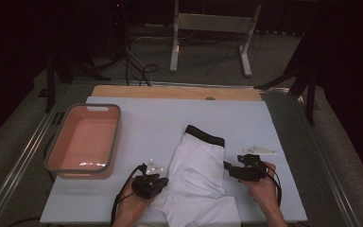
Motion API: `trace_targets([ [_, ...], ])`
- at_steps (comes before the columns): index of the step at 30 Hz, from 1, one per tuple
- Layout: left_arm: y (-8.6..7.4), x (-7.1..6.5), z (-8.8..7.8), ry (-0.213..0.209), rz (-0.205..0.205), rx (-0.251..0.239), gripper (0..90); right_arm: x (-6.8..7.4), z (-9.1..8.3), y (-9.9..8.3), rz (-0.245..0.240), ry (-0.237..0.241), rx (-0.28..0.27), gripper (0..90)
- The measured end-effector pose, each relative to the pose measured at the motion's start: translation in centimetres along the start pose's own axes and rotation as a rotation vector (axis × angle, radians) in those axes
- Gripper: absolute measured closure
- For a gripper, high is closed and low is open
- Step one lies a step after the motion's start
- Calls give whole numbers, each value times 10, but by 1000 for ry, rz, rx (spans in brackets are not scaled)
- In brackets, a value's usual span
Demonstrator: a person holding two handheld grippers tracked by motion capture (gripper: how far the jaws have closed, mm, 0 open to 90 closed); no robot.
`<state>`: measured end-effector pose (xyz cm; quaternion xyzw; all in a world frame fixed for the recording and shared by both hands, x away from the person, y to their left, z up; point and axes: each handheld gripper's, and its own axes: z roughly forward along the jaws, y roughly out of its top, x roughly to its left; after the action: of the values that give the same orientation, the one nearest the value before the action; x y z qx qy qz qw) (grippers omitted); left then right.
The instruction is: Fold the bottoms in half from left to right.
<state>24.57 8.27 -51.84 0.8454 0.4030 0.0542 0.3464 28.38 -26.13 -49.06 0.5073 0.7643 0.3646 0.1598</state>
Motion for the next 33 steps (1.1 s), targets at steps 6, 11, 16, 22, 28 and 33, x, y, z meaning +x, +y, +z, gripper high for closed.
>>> trace_targets([
  [6, -6, -9, -6, -51, 16, 6, 876, -1, 0, 1, 1, -2, 0, 321],
  [11, -11, -21, -10, -111, 71, 28, 875, 2, 3, 3, -2, 0, -3, 321],
  [16, -11, -30, -11, -157, 114, 30, 875, 4, 6, 4, -10, 0, -3, 321],
  [22, 2, -23, -19, -110, 65, -111, 572, 7, 9, 10, -21, 3, -5, 313],
  [28, 22, -13, -16, -46, 36, -182, 275, 9, 12, 19, -29, 9, -23, 262],
  [33, 38, -4, -11, -17, 14, -218, 150, 10, 13, 28, -30, 18, -35, 249],
])
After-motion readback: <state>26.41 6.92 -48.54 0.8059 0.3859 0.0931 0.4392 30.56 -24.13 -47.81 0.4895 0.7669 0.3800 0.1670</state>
